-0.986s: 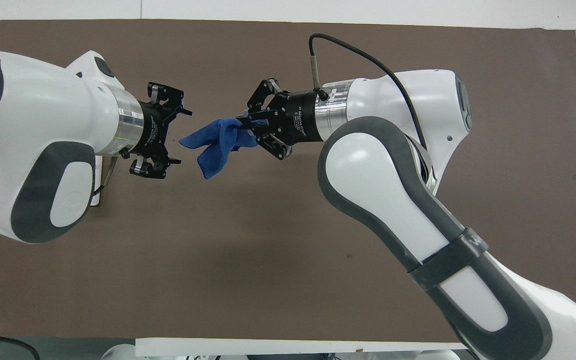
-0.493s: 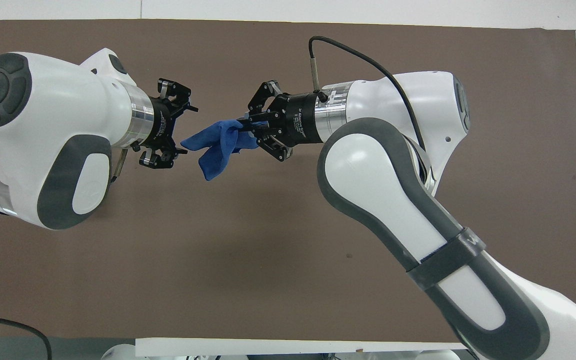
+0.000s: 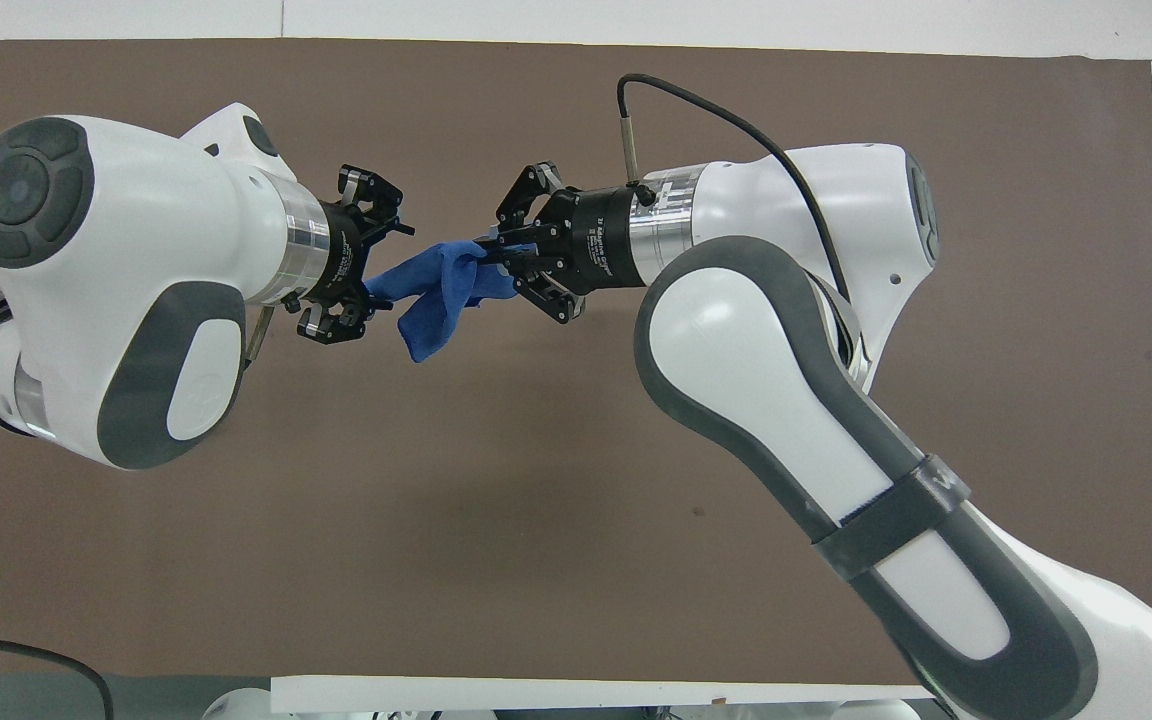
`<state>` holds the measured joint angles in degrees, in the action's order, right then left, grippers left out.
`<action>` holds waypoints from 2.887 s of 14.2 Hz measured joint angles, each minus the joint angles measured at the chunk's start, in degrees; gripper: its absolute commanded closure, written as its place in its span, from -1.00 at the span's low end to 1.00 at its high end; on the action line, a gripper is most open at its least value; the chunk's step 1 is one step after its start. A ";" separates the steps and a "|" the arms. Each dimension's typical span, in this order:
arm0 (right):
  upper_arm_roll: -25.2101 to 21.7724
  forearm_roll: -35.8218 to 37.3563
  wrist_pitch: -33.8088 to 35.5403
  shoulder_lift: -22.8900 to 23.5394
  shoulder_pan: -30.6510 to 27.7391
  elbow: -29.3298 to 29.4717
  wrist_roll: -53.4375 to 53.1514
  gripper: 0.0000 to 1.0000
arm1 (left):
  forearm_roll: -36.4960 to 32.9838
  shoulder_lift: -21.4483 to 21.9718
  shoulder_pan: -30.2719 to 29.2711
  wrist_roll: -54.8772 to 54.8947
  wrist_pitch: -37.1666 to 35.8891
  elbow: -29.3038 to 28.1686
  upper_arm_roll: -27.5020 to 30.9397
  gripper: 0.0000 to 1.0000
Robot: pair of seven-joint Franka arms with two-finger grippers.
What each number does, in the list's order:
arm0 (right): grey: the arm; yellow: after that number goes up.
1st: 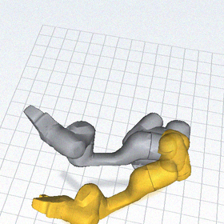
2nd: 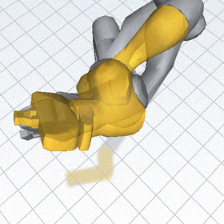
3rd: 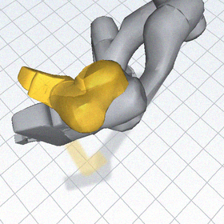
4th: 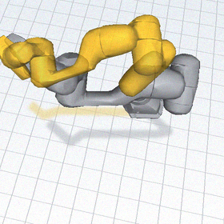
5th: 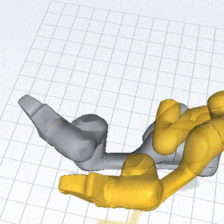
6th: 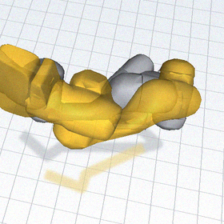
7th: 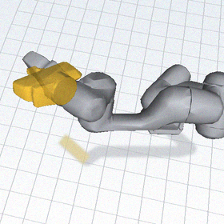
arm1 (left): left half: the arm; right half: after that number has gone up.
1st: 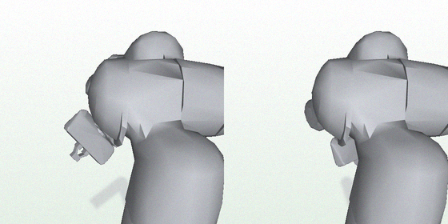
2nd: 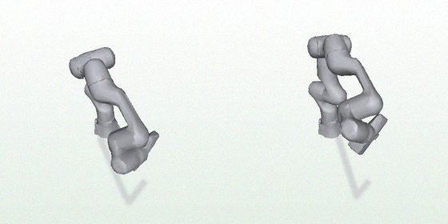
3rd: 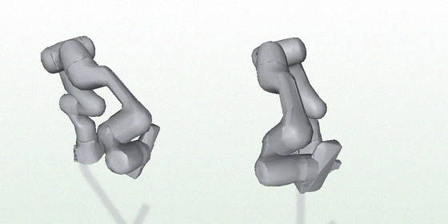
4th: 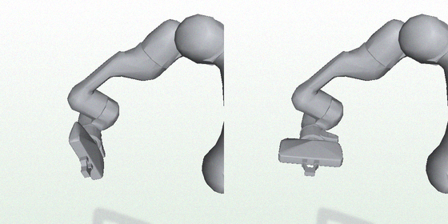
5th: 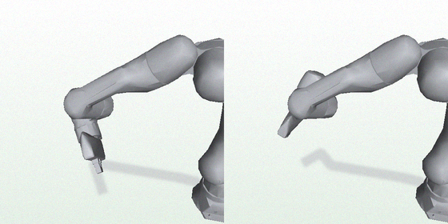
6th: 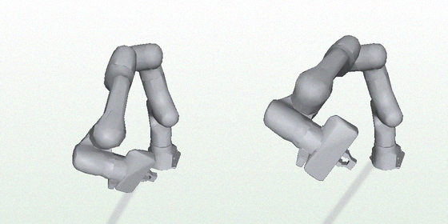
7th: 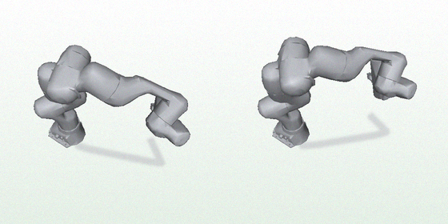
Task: Right arm passes towel to left arm to hang
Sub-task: 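Close the left gripper on the towel held by the right gripper, then carry the towel to the rack with the left gripper while the right gripper withdraws, then drape the towel over the white rack and release with the left gripper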
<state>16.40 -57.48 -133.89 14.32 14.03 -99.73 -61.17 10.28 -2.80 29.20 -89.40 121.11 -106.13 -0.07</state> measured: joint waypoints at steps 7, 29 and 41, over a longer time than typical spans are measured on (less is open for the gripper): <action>0.09 0.00 0.00 0.00 0.50 -0.08 0.00 1.00 | 0.00 -0.86 0.12 0.00 0.38 -0.19 0.01 0.75; -0.67 51.35 19.61 -4.44 -15.56 2.79 36.48 -1.00 | -5.62 1.30 -10.12 18.87 -23.54 8.85 2.02 1.00; -1.07 67.66 57.95 -6.82 -28.61 25.64 59.23 -1.00 | -5.89 2.05 -32.37 44.89 -5.59 1.15 2.41 0.99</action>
<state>15.33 10.18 -75.94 7.50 -14.58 -74.10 -1.94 4.39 -0.75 -3.17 -44.51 115.52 -104.98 2.34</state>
